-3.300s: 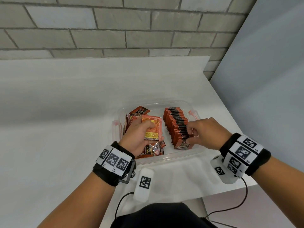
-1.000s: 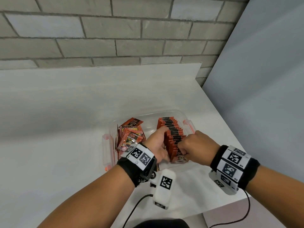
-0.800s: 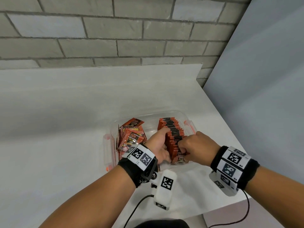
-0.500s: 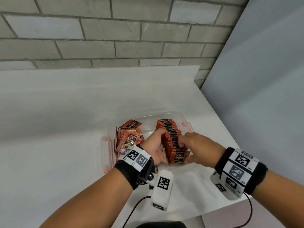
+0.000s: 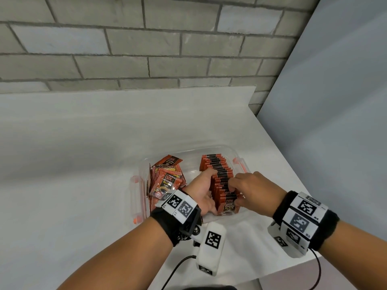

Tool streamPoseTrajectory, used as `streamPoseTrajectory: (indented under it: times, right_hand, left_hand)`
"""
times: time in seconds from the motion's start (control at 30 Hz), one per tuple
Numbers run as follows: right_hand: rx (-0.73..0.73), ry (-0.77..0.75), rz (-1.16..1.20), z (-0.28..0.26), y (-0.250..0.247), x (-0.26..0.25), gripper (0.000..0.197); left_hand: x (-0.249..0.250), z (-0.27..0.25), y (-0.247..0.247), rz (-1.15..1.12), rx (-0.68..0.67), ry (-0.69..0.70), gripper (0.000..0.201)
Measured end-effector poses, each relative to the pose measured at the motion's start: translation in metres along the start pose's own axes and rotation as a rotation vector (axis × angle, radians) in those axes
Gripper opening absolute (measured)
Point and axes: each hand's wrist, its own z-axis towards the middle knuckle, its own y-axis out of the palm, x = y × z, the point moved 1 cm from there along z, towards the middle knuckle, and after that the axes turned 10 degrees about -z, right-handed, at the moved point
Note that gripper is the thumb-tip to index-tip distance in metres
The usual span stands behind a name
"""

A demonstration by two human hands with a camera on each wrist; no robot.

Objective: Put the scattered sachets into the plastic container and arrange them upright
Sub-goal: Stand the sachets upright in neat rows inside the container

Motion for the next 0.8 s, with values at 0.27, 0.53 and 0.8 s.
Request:
streamPoseTrajectory:
  times: [0.27, 0.53, 0.8]
  right_hand:
    - [0.066, 0.1, 0.467, -0.012, 0.0, -0.007, 0.023]
    - [-0.107, 0.117, 0.345, -0.006, 0.003, -0.015, 0.019]
    - [-0.082, 0.143, 0.376, -0.001, 0.0, -0.018, 0.02]
  left_hand:
    - [0.001, -0.005, 0.001, 0.04, 0.023, 0.003, 0.033]
    - [0.001, -0.006, 0.001, 0.045, 0.034, -0.047, 0.037]
    - [0.001, -0.015, 0.004, 0.09, 0.074, 0.013, 0.031]
